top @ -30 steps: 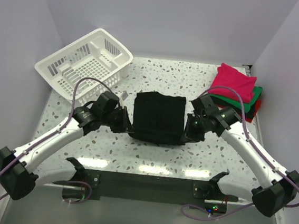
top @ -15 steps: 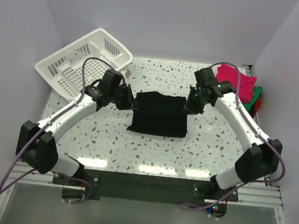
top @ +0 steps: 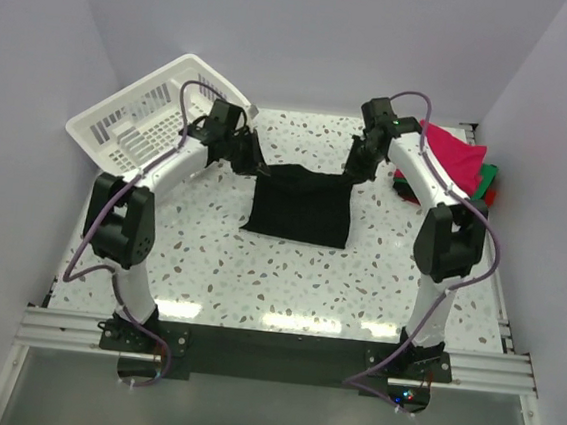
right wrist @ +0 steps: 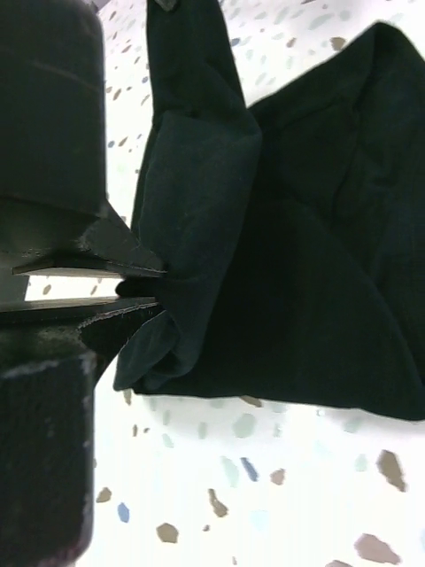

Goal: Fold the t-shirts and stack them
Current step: Fold the tshirt

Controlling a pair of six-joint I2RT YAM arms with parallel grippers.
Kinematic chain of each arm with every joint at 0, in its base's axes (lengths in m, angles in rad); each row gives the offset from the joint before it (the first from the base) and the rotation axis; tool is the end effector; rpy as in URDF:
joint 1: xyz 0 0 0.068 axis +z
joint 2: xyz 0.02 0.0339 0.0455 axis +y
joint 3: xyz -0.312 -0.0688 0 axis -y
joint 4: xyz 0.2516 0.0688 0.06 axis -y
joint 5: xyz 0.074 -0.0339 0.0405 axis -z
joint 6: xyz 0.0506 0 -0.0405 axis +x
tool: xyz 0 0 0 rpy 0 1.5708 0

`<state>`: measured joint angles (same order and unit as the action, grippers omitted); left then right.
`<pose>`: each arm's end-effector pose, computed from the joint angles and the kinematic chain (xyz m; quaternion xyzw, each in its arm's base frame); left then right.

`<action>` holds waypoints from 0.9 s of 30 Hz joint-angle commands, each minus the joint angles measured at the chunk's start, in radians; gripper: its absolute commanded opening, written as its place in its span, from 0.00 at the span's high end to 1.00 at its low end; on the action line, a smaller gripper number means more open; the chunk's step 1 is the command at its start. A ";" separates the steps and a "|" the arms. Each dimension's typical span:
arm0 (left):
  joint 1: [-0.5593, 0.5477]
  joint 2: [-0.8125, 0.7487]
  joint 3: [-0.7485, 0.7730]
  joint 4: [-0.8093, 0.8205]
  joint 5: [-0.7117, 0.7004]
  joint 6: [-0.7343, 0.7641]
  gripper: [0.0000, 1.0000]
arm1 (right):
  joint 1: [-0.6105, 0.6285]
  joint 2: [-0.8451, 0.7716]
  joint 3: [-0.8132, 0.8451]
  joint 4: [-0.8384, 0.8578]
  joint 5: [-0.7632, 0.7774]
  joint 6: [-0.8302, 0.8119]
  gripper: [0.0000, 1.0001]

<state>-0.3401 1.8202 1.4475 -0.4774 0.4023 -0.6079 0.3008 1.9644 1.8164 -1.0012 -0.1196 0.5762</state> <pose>0.4013 -0.1630 0.2895 -0.0526 0.9181 -0.3241 0.2221 0.4263 0.1386 0.3105 0.1216 0.9686 0.1416 0.1643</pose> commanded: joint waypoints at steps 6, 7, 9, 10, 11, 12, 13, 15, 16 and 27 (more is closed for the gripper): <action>0.061 0.149 0.172 0.023 0.026 0.060 1.00 | -0.045 0.174 0.216 -0.019 -0.034 -0.038 1.00; 0.064 0.162 0.180 0.025 0.030 0.060 1.00 | -0.045 0.186 0.240 -0.020 -0.037 -0.038 1.00; 0.075 0.191 0.209 0.029 0.046 0.062 1.00 | -0.046 0.220 0.262 -0.024 -0.045 -0.038 1.00; 0.075 0.200 0.218 0.028 0.049 0.063 1.00 | -0.046 0.228 0.277 -0.024 -0.046 -0.036 1.00; 0.076 0.208 0.228 0.029 0.047 0.065 1.00 | -0.046 0.235 0.282 -0.024 -0.043 -0.032 1.00; 0.079 0.223 0.243 0.036 0.050 0.065 1.00 | -0.049 0.243 0.285 -0.013 -0.040 -0.032 1.00; 0.079 0.232 0.251 0.057 0.050 0.056 1.00 | -0.052 0.249 0.299 -0.010 -0.037 -0.023 1.00; 0.085 0.269 0.287 0.103 0.044 0.034 1.00 | -0.061 0.277 0.319 0.007 -0.022 0.000 1.00; 0.087 0.283 0.304 0.124 0.040 0.008 1.00 | -0.066 0.284 0.339 0.018 -0.014 0.014 1.00; 0.084 0.242 0.268 0.453 -0.053 -0.076 0.25 | -0.114 0.228 0.279 0.386 -0.149 -0.022 0.01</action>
<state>-0.2672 2.1471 1.7470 -0.1619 0.3790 -0.6868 0.1898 2.2665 2.1067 -0.7376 -0.2260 0.6094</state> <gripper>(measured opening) 0.742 0.948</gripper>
